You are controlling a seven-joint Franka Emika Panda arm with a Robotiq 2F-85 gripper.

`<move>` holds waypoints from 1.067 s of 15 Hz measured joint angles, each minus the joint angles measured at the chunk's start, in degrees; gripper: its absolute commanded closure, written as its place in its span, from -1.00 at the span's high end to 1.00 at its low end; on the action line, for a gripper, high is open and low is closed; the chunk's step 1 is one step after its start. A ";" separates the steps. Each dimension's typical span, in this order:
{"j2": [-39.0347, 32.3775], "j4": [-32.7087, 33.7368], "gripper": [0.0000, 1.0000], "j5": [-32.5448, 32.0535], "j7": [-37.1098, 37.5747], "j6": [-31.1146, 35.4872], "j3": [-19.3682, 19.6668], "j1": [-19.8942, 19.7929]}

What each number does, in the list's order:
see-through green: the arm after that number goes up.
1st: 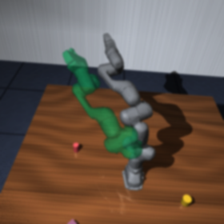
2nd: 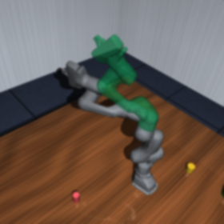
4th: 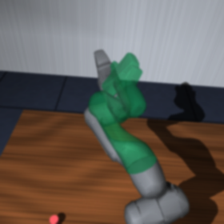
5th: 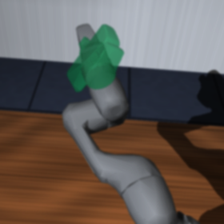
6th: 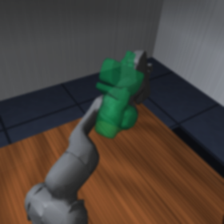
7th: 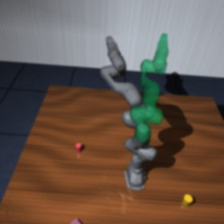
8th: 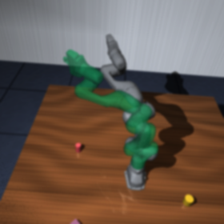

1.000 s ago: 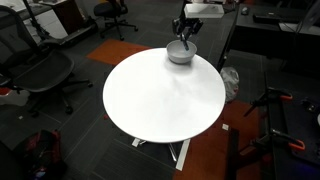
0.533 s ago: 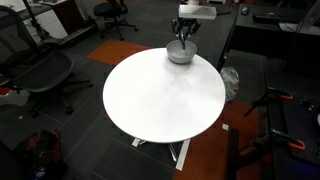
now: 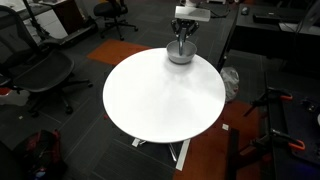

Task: Pick up the marker and place it in the bowl

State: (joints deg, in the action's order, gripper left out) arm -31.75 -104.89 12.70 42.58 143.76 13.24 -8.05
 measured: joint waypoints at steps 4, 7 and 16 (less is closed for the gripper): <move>-1.20 1.61 0.88 0.01 1.78 -0.61 0.00 -0.12; -1.40 2.14 1.00 0.01 2.34 -0.67 0.00 -0.16; -1.52 2.61 1.00 -0.01 2.81 -0.81 0.00 -0.28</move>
State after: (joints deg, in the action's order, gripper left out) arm -33.27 -102.28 12.69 45.39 142.96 13.24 -8.32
